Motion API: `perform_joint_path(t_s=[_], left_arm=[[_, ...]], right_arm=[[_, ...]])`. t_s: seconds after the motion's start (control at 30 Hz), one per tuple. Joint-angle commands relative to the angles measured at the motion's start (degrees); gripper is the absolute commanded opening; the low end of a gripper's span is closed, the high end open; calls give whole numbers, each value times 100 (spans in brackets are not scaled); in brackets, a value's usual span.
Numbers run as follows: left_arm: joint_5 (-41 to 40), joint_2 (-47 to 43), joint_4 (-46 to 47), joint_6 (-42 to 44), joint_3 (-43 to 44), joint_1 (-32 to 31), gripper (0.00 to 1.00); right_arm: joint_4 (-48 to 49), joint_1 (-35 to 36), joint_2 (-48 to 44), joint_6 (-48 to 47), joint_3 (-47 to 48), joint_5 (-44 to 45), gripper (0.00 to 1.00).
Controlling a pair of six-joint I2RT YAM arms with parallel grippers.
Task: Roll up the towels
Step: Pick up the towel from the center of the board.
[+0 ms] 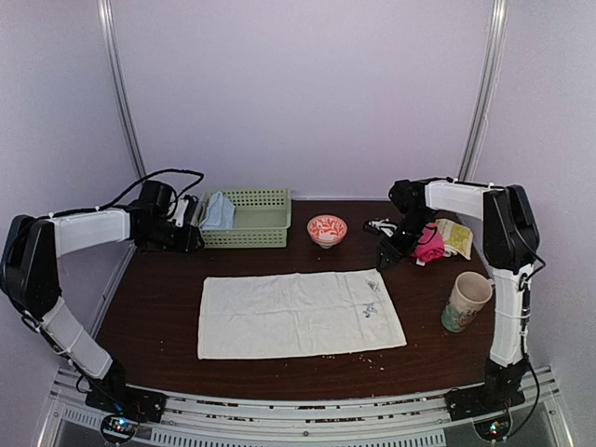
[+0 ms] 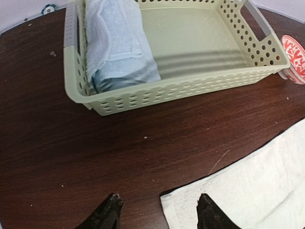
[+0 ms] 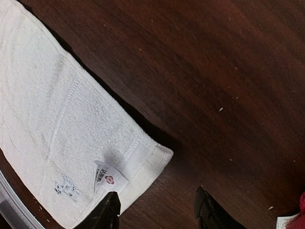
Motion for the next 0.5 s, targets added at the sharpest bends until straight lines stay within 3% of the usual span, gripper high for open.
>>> perform_joint_path(t_s=[0.0,0.47], left_arm=[[591,75,328,-81,-39,-8,55],[154,489,345,-86,-123,5,53]], right_arm=[[-373,-5,232,-132,148,150,53],[181,-12,838,19,139,-976,42]])
